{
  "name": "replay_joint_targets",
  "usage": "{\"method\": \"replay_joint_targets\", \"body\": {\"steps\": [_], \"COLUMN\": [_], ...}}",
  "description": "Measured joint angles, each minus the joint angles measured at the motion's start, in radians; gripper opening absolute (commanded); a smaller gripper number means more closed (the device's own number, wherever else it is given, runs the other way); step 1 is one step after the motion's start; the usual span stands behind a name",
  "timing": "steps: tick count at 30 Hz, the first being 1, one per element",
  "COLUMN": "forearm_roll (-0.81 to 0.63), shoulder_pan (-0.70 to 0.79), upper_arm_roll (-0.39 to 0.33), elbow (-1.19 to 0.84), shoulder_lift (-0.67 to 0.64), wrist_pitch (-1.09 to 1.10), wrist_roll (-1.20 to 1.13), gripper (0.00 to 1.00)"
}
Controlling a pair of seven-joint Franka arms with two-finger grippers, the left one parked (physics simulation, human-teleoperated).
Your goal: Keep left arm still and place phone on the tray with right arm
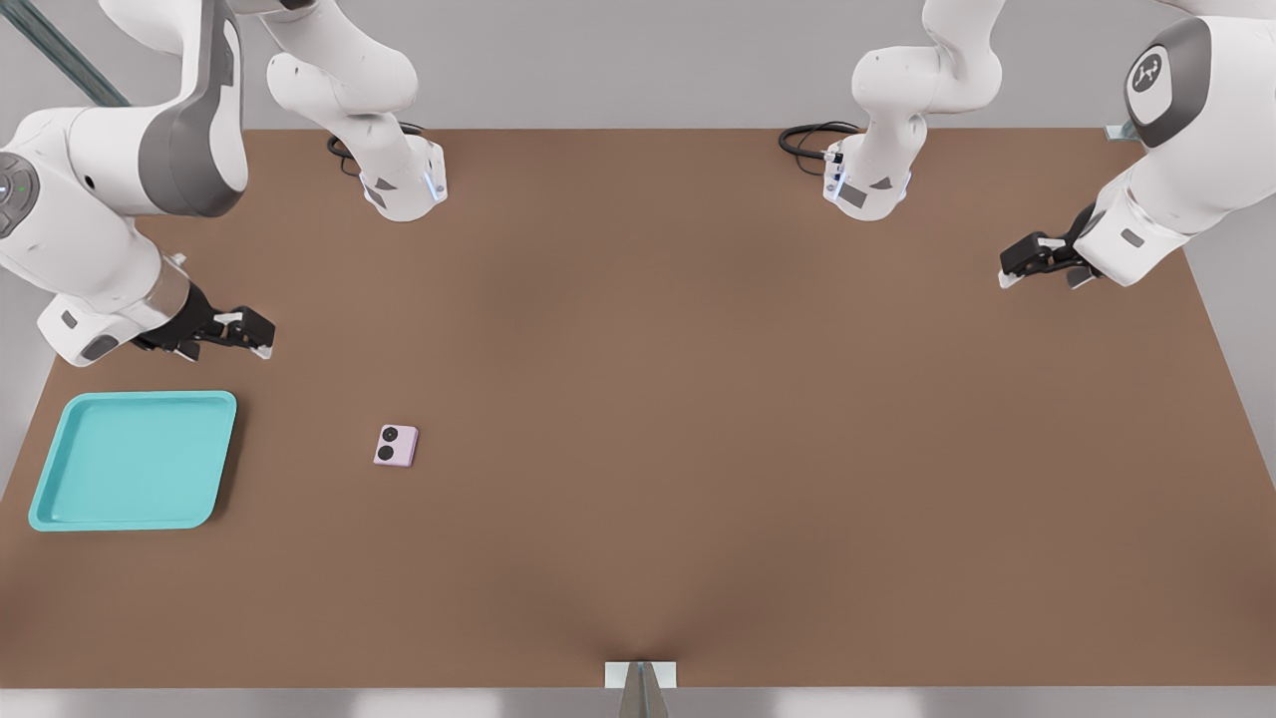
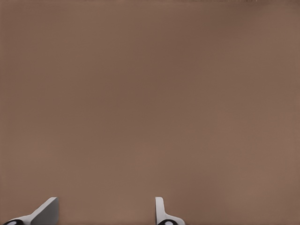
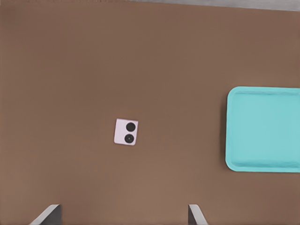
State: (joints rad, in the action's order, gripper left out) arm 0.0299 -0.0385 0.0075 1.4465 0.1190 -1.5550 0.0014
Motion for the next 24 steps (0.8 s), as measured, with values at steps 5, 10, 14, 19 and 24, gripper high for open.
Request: {"method": "replay_joint_targets", "body": {"steps": [5,10,14,19,24], "forearm_roll": [0.002,0.005,0.004,0.001,0.001], "shoulder_pan": [-0.006,-0.066,-0.065,-0.003,0.074], "upper_arm_roll": [0.036,0.065,0.082,0.081,0.120], "elbow": [0.001,0.151,0.343,0.364,0.427], "shoulder_lift": [0.091,0.221,0.279,0.405,0.487], "wrist_pitch": [-0.043,-0.207,-0.407,-0.607,-0.781], "wrist_roll": [0.005,0.041,0.096,0.160,0.200], "gripper": [1.00,1.00,1.00,1.00,1.00]}}
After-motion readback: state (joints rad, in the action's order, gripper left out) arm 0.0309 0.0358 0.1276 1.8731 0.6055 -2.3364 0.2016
